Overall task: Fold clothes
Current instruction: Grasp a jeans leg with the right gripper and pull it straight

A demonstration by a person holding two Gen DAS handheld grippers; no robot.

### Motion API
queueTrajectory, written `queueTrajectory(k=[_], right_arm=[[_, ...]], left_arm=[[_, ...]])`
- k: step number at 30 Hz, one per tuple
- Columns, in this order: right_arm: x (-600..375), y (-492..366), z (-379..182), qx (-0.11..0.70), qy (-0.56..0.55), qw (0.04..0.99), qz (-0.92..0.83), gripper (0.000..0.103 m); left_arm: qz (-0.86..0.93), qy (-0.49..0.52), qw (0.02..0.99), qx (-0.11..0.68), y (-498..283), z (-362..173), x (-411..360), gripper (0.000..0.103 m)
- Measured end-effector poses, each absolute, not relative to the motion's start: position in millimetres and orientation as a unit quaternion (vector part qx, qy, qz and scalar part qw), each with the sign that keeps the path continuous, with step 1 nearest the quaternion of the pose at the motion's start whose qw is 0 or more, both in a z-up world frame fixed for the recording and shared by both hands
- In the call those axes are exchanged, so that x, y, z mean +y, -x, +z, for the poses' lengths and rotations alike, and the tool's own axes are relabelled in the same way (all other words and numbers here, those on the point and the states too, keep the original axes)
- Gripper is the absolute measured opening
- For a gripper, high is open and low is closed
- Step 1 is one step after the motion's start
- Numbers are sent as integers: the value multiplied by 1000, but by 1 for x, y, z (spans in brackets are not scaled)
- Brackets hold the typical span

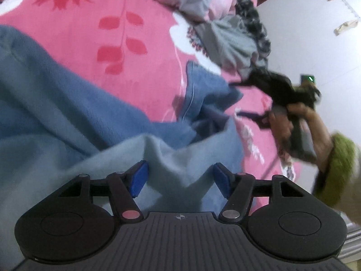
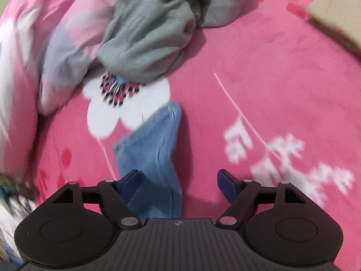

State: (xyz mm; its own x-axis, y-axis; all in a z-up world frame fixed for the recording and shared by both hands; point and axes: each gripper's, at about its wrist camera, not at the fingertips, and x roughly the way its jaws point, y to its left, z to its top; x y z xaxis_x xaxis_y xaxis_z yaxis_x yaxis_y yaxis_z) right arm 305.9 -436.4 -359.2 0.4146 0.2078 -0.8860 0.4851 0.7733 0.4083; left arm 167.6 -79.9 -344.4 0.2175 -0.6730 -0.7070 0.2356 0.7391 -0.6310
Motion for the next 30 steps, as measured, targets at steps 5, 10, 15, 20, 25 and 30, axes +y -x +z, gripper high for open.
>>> queueTrajectory(k=[5,10,15,20,25,30], right_arm=[[-442,-338,-390,556,-324,764,-51,88],[-453,-331,-370,547,-334,768,25,4],[-492,-294,-307,492,-380,780,71,4],[-577,-179,-246,459,-451,765,20,4],[-625,-84,-269,557,-398,721,-104,4],[-634,-74,-333,653,-290,672,-196,11]], left_arm=[[-277,204,745,572,-157,-355,-82,63],[-244,236,731,592,-157,-357,-79,63],[-226,253,730,593,-160,-334,-68,63],[-203,276,736,583,-163,-308,-50,63],[-183,301,744,567,-173,-307,-52,63],[-192,253,737,596,-175,-327,-89,63]])
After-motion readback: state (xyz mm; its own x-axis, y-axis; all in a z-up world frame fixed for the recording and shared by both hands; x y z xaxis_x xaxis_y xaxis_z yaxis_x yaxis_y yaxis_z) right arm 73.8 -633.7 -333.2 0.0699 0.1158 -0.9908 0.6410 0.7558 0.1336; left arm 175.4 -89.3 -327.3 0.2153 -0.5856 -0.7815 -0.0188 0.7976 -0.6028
